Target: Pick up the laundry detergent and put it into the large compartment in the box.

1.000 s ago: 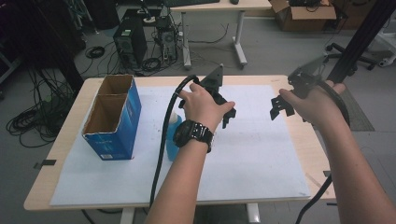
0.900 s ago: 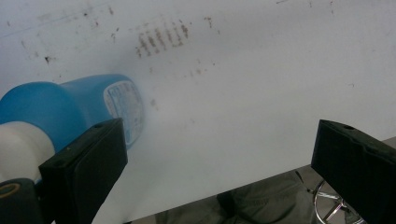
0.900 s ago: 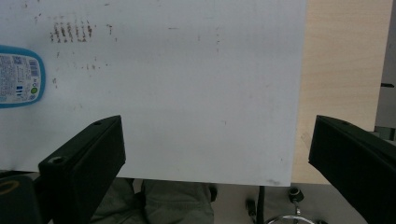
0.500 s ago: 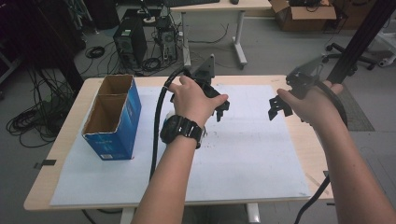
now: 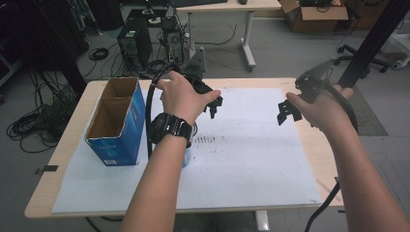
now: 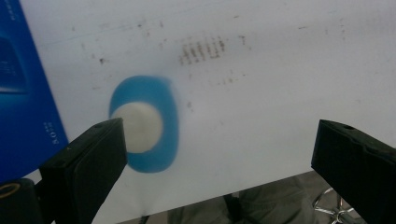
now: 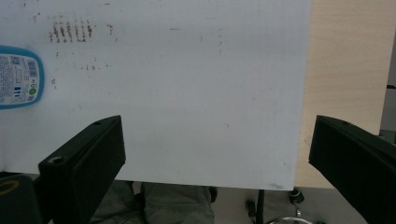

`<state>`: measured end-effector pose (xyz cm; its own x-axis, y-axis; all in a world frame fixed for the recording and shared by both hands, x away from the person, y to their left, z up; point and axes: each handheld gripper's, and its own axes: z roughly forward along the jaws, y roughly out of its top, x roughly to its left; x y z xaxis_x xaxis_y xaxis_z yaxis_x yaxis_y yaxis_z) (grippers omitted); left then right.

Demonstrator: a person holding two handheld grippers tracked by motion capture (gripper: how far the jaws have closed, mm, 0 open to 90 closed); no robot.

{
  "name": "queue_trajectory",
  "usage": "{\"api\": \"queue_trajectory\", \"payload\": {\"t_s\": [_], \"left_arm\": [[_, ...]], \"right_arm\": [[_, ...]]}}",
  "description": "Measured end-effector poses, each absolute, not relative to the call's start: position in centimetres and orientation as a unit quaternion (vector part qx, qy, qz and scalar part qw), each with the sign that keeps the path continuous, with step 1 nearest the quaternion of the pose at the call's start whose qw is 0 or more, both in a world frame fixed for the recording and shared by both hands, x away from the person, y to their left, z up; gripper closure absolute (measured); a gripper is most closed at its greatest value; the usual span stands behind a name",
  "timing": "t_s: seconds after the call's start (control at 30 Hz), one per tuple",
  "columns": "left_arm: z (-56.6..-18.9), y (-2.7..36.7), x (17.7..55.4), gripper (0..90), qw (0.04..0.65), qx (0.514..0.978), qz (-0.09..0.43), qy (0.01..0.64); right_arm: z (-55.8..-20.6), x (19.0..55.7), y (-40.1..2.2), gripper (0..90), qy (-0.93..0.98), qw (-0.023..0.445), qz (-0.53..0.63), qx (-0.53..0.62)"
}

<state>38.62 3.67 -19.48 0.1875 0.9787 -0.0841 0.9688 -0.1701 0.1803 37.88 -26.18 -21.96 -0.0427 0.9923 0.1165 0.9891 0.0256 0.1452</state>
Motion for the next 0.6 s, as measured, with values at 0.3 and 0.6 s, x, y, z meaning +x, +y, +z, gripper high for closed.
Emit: {"api": "queue_trajectory", "payload": {"t_s": [0.3,0.6], "left_arm": [[-20.2,5.4,38.7,3.9,0.084,0.744,0.032,0.662],[-21.4,6.1,38.7,4.0,0.073,0.736,0.034,0.672]], "right_arm": [[-22.2,37.9,-26.0,3.8,0.719,0.010,0.093,0.689],[-22.6,37.9,-26.1,3.7,0.721,0.009,0.093,0.687]]}}
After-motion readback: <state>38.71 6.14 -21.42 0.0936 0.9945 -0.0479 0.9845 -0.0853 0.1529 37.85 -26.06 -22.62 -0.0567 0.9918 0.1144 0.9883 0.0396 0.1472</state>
